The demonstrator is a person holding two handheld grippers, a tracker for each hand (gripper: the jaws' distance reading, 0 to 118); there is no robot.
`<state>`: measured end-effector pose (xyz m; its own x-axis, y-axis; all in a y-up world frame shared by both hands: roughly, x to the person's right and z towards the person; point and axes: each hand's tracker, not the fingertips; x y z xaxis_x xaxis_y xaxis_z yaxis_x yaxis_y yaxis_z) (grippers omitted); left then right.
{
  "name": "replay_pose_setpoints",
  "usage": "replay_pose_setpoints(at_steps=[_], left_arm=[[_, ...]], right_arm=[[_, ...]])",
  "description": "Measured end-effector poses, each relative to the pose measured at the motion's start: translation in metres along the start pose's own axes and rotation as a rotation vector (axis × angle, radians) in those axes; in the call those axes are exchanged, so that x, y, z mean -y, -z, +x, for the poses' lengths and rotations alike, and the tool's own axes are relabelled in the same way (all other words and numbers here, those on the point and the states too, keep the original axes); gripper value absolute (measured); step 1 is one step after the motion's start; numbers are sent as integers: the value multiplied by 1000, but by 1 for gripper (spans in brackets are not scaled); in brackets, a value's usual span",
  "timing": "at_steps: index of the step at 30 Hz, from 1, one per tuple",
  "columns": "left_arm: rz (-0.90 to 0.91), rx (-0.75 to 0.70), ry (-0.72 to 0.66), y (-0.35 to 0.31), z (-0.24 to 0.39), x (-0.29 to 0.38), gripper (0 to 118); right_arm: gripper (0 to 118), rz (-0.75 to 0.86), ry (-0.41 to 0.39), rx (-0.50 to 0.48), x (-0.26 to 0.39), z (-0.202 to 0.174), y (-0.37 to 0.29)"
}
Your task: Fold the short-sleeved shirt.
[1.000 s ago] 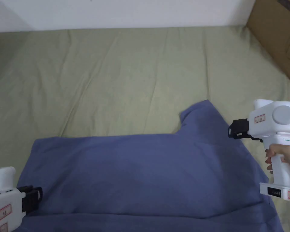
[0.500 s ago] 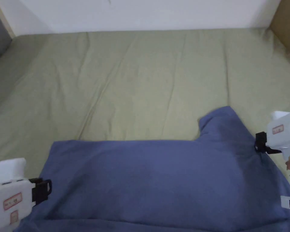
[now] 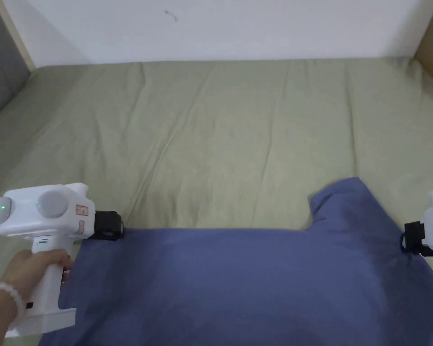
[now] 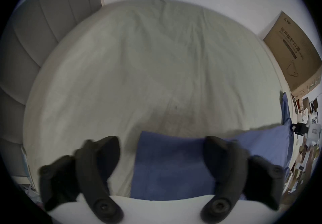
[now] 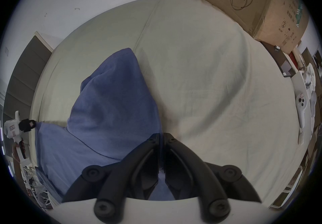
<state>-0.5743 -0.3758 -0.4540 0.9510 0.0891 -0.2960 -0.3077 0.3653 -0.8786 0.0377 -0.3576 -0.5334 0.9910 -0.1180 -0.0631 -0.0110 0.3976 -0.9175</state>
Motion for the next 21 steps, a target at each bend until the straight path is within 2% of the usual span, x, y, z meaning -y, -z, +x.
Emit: replay_pose_setpoints(at_steps=[1, 2, 3, 4, 5, 6, 7, 9, 12, 17, 21], left_arm=[[-38, -8, -7, 9, 2, 2, 74], [10, -75, 44, 11, 6, 6, 75], [18, -50, 36, 7, 12, 8, 72], [17, -51, 28, 2, 15, 6, 58], [36, -71, 45, -4, 19, 6, 36], [43, -83, 74, -9, 19, 7, 6], [38, -59, 61, -13, 16, 7, 1], [35, -21, 25, -22, 16, 9, 1], [61, -23, 53, -43, 20, 16, 1], [171, 5, 101, -105, 22, 26, 1], [244, -3, 139, -154, 20, 48, 1]], right_arm=[[5, -2, 3, -5, 0, -2, 1], [5, -3, 8, -9, 1, -2, 1], [5, -4, 8, -15, 1, -2, 0], [5, -2, 1, -21, 2, -4, -2], [5, 2, -4, -20, 3, -5, -4], [5, 7, -9, -29, 3, -5, -7], [5, 13, -4, -43, 3, -5, -11], [5, 32, 17, -82, 3, -4, -22], [5, 62, 7, -97, 0, -3, -48], [5, 137, 36, -171, 5, 4, -98], [5, 181, 19, -169, 27, 7, -141]])
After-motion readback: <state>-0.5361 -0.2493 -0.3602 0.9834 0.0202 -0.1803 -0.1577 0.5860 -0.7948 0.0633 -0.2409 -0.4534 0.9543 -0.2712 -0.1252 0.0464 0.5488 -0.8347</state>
